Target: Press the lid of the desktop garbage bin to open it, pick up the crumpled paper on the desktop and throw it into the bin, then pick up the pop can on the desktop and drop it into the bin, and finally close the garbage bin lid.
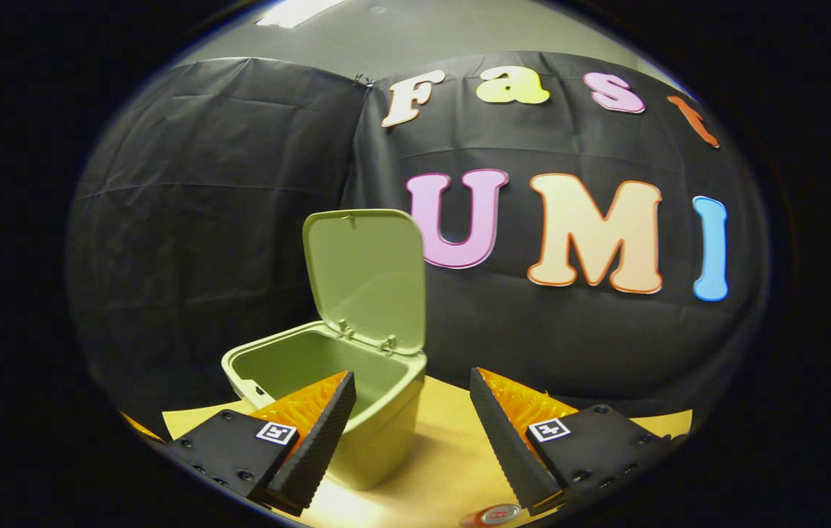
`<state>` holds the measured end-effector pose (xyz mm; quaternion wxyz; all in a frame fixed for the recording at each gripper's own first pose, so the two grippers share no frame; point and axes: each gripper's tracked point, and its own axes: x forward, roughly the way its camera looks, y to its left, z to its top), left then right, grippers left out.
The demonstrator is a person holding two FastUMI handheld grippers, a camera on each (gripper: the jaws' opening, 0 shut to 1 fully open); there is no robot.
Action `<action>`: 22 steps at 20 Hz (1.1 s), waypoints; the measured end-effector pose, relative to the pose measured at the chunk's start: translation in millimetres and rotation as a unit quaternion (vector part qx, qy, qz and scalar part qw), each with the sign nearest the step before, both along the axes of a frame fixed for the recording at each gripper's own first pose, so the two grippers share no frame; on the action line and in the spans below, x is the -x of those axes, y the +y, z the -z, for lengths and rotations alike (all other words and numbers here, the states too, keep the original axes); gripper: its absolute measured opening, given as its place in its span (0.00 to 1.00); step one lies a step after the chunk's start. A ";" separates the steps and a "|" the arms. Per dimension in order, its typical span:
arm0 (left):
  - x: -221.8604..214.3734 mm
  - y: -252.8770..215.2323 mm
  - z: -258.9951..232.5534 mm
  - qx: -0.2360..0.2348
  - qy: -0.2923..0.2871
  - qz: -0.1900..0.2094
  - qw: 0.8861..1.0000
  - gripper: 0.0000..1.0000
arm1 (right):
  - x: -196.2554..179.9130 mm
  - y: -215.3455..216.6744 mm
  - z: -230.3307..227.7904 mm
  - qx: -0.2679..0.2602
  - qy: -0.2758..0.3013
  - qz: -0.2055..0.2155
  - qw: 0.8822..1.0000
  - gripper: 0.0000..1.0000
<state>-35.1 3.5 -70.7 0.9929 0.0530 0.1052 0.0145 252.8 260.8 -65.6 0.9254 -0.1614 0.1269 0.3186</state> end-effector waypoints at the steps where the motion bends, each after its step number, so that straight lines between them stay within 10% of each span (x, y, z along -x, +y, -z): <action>1: -3.1 -7.6 0.8 0.003 0.001 0.014 1.000 0.91 | 0.5 -19.1 -4.8 0.000 -0.006 0.018 1.000 1.00; 13: -63.6 -81.5 17.2 0.012 0.005 0.152 0.988 0.91 | 82.4 -238.1 -6.9 -0.039 -0.024 0.256 0.966 0.98; 22: -135.7 -122.4 42.7 0.016 0.011 0.218 0.976 0.91 | 149.2 -318.4 4.6 -0.026 -0.036 0.372 0.927 0.98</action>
